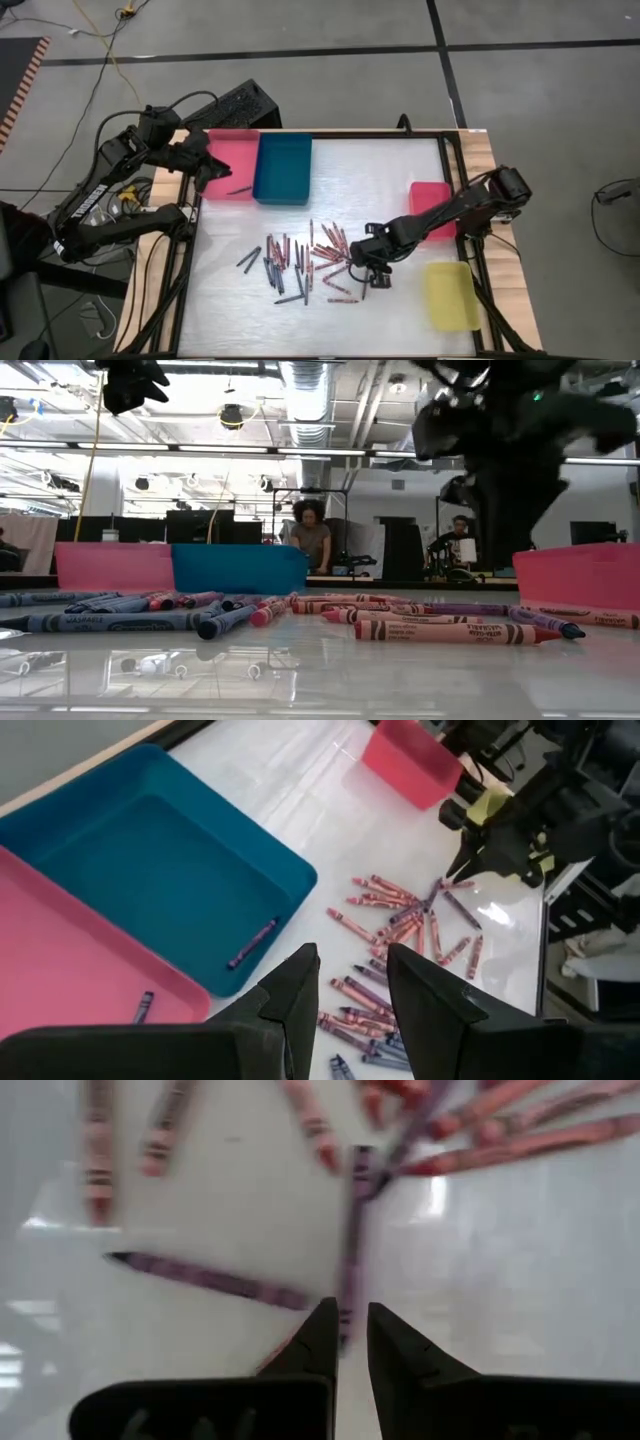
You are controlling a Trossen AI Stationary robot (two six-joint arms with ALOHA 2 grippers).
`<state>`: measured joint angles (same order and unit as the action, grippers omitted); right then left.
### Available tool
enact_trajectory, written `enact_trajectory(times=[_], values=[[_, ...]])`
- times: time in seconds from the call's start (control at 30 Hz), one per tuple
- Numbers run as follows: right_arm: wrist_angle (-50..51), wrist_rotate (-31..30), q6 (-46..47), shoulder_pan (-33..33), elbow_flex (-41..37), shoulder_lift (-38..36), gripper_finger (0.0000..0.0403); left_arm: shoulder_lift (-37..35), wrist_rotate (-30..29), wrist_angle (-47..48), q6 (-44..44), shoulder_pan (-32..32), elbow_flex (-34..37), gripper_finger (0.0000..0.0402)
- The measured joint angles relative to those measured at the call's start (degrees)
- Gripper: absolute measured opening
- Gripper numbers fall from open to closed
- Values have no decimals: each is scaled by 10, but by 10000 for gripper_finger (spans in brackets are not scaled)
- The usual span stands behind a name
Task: Sort crayons
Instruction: Put the purple crayon into the blue bin
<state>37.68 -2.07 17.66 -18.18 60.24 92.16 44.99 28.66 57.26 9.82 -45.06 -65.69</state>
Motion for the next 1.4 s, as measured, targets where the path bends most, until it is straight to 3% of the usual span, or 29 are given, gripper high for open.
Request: enact_trajectory(times=[0.3, 0.73, 1.17, 1.4], values=[[-42, -19, -4, 37, 0, 7, 76, 0, -22, -1, -16, 0, 0, 110], [-61, 2, -2, 32, 0, 48, 176, 0, -26, -2, -21, 0, 0, 110], [-76, 1, -2, 11, 1, 74, 172, 0, -24, 5, -27, 0, 0, 110], [-71, -27, 19, -2, 7, 95, 169, 0, -25, 8, -27, 0, 0, 110]])
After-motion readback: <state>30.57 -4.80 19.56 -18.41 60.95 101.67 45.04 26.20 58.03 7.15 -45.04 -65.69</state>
